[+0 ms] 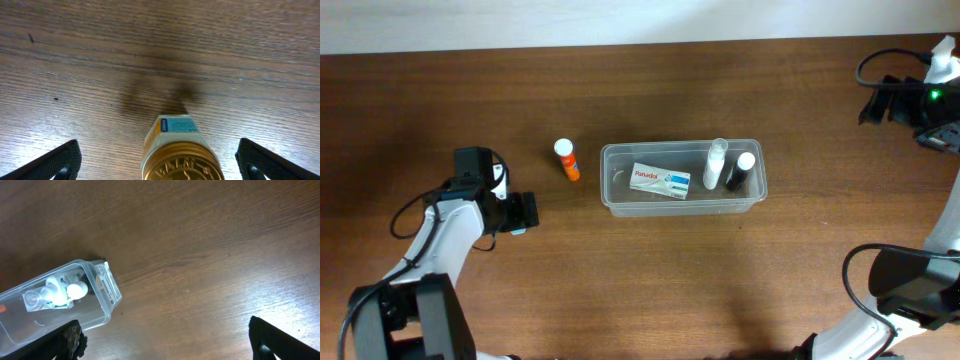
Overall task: Pack container
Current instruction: 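Lower the left gripper and grasp the gold-capped jar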
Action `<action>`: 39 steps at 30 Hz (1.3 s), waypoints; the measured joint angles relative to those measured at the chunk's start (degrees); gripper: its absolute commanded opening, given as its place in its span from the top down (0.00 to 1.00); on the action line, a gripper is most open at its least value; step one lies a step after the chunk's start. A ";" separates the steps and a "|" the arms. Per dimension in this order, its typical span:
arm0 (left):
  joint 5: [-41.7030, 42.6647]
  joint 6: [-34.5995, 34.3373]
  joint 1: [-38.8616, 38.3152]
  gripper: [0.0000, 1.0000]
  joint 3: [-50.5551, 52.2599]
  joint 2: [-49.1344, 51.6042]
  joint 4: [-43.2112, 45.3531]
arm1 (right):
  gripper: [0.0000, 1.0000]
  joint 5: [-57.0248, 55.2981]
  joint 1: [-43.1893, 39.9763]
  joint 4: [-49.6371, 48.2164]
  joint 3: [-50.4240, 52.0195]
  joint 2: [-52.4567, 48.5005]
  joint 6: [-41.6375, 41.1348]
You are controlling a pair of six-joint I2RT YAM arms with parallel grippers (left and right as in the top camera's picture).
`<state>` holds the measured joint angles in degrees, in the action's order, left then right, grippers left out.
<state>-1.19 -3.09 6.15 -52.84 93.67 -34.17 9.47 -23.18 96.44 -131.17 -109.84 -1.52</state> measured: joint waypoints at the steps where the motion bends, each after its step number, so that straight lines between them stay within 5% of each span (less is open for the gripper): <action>1: -0.17 -0.15 0.00 0.01 0.00 0.44 0.11 | 0.02 -0.02 0.00 0.02 0.00 0.00 0.00; 12: -0.76 -0.61 0.00 0.01 0.00 2.99 1.03 | 0.02 -0.02 0.00 0.00 0.00 0.00 -0.02; 15: -0.76 -0.94 0.00 0.15 0.00 2.99 1.05 | 0.02 0.00 0.00 0.02 0.00 0.02 0.02; 39: 0.61 -1.03 0.00 0.16 0.00 4.42 1.07 | 0.02 0.00 0.00 0.00 0.00 0.02 0.02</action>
<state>-0.58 -4.12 6.15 -52.84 98.08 -33.10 9.47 -23.18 96.44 -131.17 -109.82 -1.50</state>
